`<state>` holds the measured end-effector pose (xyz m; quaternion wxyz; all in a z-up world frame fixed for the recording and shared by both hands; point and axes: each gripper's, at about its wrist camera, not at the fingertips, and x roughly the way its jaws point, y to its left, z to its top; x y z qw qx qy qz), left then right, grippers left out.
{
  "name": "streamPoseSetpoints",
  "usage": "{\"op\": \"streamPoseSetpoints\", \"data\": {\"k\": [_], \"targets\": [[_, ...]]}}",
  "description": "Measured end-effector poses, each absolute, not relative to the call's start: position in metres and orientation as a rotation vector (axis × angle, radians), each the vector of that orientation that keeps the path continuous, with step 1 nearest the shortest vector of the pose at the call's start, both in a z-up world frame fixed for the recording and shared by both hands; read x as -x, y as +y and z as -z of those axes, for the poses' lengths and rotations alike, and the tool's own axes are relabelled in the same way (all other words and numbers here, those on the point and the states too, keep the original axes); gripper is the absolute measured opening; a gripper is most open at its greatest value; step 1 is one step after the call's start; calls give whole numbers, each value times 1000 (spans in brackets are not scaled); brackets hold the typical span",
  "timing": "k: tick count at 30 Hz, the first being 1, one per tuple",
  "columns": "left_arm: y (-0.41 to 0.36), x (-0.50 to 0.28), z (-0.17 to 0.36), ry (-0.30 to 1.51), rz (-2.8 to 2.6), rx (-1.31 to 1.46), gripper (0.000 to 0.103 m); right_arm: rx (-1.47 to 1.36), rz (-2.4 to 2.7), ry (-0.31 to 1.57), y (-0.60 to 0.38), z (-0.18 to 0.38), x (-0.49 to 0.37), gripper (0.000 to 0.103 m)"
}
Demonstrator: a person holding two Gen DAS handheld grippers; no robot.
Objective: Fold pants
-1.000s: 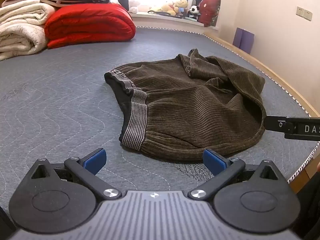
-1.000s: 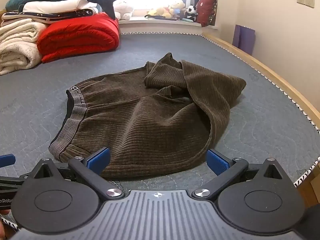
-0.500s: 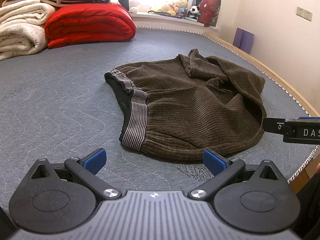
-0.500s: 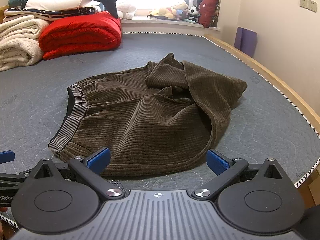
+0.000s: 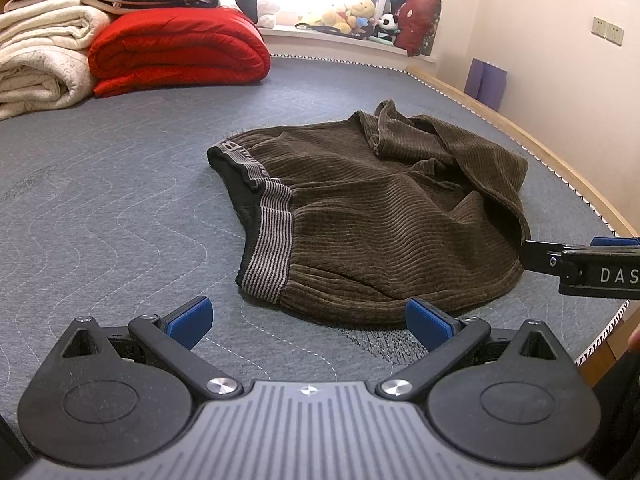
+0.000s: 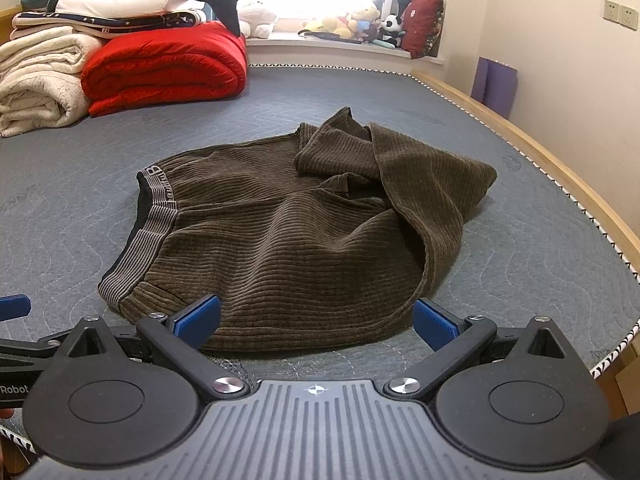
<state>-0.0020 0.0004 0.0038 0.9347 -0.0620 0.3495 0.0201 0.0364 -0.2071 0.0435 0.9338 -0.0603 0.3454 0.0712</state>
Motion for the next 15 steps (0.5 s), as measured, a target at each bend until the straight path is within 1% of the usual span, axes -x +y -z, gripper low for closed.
{"op": "streamPoseSetpoints", "data": {"k": [7,13,15], "targets": [[1,4,-6,706,-49,117,103,124,-159,710,-207,-43,-36,101],[0,12,-10,643,-62,82,103,116,-168,713,-208,-44,-37,100],[2,11,-11,649,-51,83,99,115,-171,714,-208,-45,-38,98]]}}
